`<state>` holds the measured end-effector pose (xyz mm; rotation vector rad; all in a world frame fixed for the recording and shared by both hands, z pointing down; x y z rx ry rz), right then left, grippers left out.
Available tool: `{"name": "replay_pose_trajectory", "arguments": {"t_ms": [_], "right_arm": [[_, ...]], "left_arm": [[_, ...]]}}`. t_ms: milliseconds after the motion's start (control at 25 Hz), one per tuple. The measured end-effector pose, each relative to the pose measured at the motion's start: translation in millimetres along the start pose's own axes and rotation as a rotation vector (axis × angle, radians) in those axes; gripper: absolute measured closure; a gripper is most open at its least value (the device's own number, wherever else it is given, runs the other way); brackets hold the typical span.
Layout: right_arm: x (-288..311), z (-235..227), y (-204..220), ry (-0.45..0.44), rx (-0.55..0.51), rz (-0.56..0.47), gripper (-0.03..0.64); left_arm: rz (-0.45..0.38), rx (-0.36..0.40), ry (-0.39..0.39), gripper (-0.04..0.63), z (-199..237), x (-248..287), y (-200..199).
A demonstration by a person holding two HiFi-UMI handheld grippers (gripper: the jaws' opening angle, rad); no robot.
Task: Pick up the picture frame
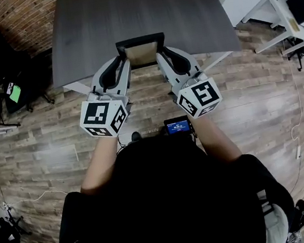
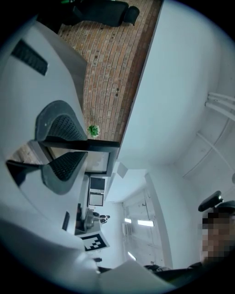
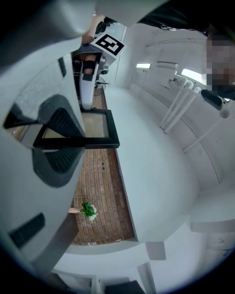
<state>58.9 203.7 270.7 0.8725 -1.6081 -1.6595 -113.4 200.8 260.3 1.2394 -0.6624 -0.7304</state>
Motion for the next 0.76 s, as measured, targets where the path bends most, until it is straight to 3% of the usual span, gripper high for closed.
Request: {"name": "replay_pose_trajectory", "arguments": {"t_ms": [760], "right_arm": [[-28.4, -7.1, 2.1, 0.013, 0.007, -0.016, 0.546]], "left_arm": [[0.004, 0.012, 0.003, 0.525, -28.3, -0.7, 5.1]]}}
Point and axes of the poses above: the fingertips, and each gripper's own axes: x forward along the fingers, z to its left, y out of its underside, the point moved 6 cm from there along -x, backward along the fingers, and after that the axes turned 4 degrees about -x, right-handed, at the moved point
